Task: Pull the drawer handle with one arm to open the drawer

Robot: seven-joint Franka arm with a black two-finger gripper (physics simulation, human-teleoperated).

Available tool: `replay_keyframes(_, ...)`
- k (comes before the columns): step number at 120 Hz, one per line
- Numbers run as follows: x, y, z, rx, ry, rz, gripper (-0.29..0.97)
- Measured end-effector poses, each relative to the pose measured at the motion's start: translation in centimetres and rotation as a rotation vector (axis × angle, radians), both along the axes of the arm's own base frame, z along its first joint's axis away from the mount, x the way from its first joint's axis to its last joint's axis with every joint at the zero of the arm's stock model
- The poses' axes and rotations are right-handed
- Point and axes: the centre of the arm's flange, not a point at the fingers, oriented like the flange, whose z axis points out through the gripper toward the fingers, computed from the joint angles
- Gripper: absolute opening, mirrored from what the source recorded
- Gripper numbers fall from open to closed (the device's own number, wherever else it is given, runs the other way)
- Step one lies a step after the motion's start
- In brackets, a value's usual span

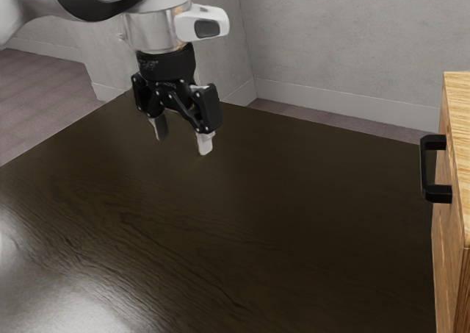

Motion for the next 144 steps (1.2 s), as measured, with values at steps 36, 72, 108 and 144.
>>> replay_keyframes(36,1.5,-0.4,1.3,-0.017,-0.144,0.029,0.68)
replay_keyframes(72,2.6,-4.6,1.5,-0.238,-0.197,0.024,0.68)
replay_keyframes(108,4.5,-9.4,0.3,-0.453,-0.232,0.035,0.68)
replay_keyframes(144,6.5,-12.3,-2.7,-0.543,-0.226,0.070,0.68)
